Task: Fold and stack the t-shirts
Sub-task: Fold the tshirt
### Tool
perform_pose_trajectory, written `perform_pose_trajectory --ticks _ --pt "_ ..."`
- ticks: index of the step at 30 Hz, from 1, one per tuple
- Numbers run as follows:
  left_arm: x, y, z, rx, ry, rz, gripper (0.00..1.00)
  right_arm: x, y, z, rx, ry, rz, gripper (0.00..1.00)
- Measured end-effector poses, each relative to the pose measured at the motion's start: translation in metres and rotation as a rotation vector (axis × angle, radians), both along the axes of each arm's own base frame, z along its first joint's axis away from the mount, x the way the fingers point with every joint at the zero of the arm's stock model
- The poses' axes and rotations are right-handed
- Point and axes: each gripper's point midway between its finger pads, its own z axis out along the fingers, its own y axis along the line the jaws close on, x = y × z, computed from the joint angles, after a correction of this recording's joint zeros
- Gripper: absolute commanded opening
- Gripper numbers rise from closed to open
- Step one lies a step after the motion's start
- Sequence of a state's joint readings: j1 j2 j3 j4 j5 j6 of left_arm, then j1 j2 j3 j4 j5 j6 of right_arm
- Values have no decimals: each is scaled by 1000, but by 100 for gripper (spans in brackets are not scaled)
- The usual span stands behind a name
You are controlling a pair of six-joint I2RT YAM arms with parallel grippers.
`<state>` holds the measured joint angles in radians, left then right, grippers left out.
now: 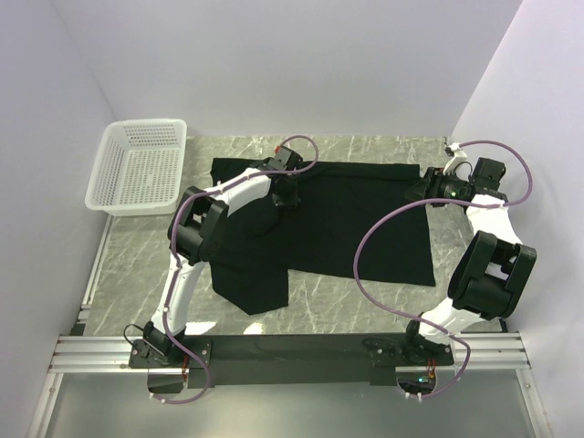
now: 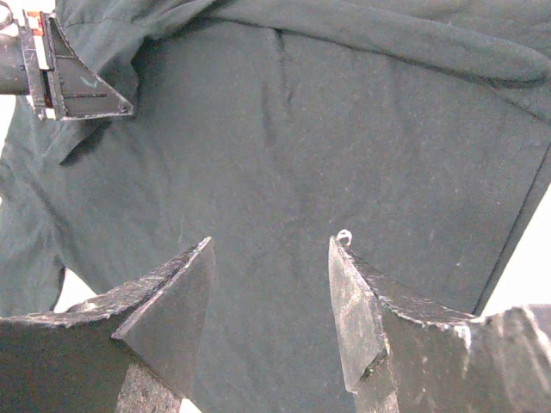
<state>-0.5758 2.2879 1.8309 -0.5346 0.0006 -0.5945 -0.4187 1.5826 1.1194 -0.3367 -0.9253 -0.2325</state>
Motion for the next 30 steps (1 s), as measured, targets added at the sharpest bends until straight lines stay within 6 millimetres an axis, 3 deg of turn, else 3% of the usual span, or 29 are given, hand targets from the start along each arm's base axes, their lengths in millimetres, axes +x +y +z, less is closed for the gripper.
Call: perform_pose_trajectory --ticks 1,11,22,30 --pt "0 0 0 1 1 0 1 0 0 0 0 0 0 62" --pt "-2 -3 5 -4 -9 -17 0 0 0 0 0 0 0 62" --pt "-12 -19 60 -116 -61 -74 0 0 0 0 0 0 0 62" --pt "-30 -33 63 -166 -19 -140 0 0 0 0 0 -1 0 62"
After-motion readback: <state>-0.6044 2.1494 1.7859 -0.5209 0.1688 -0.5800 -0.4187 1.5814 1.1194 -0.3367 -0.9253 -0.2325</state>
